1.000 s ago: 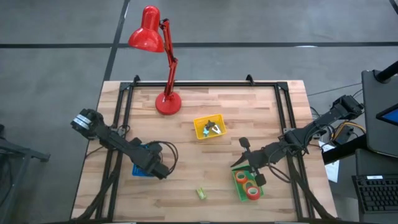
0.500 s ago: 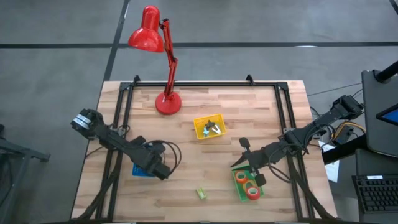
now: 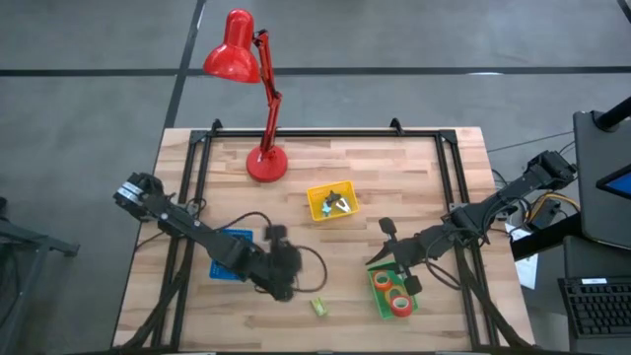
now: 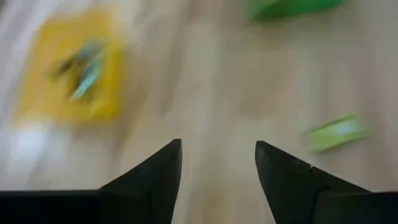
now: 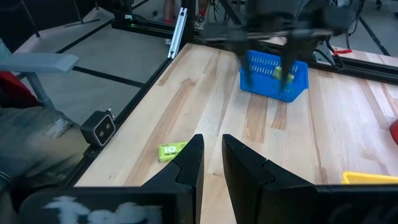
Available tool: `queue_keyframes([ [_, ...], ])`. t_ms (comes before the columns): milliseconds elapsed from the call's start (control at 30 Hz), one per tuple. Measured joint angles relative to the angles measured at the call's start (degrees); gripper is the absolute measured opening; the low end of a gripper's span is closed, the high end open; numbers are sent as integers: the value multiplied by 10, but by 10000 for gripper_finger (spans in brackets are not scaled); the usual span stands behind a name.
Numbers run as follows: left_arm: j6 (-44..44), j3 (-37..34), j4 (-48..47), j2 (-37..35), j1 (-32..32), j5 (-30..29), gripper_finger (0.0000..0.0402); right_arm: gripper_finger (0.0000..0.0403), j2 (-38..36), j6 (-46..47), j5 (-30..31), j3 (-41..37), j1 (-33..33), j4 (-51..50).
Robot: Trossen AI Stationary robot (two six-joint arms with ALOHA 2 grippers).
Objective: Pick and place Stapler, Stapler remover, tape
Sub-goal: Put the green staple pins into the blue bin
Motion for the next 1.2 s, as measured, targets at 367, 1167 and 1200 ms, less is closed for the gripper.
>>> queue_keyframes([
  [367,289,-4,200,87,0,96,206,52,0,-1,0,0,0,-1],
  [1167,343,174,90,281,9,236,207,52,0,5,-1,-9,-1,15],
  [1200,344,175,89,283,10,244,207,52,0,5,-1,-10,-1,15],
])
